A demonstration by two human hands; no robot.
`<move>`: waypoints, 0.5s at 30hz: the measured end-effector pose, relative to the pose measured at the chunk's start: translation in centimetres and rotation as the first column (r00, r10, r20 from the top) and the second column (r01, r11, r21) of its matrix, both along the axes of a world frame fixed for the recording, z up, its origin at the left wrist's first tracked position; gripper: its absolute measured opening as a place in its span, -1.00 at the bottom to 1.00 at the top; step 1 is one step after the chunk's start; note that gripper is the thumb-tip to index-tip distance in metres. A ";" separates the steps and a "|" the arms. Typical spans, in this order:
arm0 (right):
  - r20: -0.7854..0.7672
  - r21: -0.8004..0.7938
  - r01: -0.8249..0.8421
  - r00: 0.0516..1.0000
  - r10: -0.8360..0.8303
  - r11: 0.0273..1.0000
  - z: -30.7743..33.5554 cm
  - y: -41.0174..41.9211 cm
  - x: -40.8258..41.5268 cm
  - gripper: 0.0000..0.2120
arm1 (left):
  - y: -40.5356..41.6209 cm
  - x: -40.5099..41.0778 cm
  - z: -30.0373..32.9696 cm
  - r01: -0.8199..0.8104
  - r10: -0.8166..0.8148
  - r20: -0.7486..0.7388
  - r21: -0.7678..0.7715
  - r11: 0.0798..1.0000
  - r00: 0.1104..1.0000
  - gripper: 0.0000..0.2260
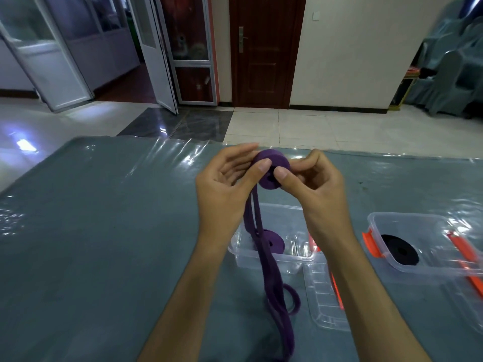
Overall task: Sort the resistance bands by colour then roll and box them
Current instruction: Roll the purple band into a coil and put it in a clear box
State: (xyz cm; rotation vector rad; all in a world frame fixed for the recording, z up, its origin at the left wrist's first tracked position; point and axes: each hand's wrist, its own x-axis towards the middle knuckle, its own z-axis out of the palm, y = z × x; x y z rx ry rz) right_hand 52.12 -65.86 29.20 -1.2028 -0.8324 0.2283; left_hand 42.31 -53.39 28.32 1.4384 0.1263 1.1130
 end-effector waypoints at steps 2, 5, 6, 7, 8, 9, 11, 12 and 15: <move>0.030 0.011 -0.005 1.000 0.004 1.000 0.5 -0.2 0.1 -0.78 | -0.3 0.2 -0.2 -0.005 0.005 0.013 -0.013 1.000 1.000 -0.79; 0.060 0.075 0.026 0.998 -0.030 0.997 0.3 -0.2 0.2 -0.81 | -0.5 0.2 -0.3 0.074 -0.074 -0.034 -0.023 0.997 0.997 -0.76; 0.031 0.088 0.022 0.999 -0.025 0.996 0.1 -0.2 0.2 -0.84 | -0.4 0.1 -0.2 0.102 -0.102 -0.058 -0.015 0.995 0.993 -0.75; 0.004 0.079 0.012 1.000 -0.012 0.997 -0.2 -0.2 0.2 -0.86 | -0.1 0.1 -0.1 0.113 -0.112 -0.077 0.009 0.994 0.991 -0.76; -0.011 0.056 0.002 1.000 -0.001 0.998 -0.4 -0.3 0.3 -0.84 | 0.1 0.0 0.0 0.103 -0.098 -0.090 0.047 0.994 0.991 -0.77; -0.015 0.022 -0.010 1.000 0.010 1.000 -0.5 -0.4 0.4 -0.80 | 0.3 -0.1 0.1 0.085 -0.077 -0.093 0.086 0.993 0.993 -0.79; 0.001 -0.032 -0.044 0.999 0.044 0.999 -0.4 -0.8 0.8 -0.75 | 0.4 -0.3 0.1 0.063 -0.054 -0.084 0.103 0.993 0.995 -0.82; 0.026 -0.036 -0.045 0.999 0.046 0.998 -0.2 -0.9 1.0 -0.72 | 0.4 -0.3 -0.1 0.069 -0.060 -0.088 0.093 0.993 0.994 -0.82; 0.100 -0.024 0.003 0.995 0.000 1.000 -0.2 -1.1 1.3 -0.66 | 0.5 -0.4 -0.7 0.143 -0.132 -0.140 0.068 0.987 0.981 -0.74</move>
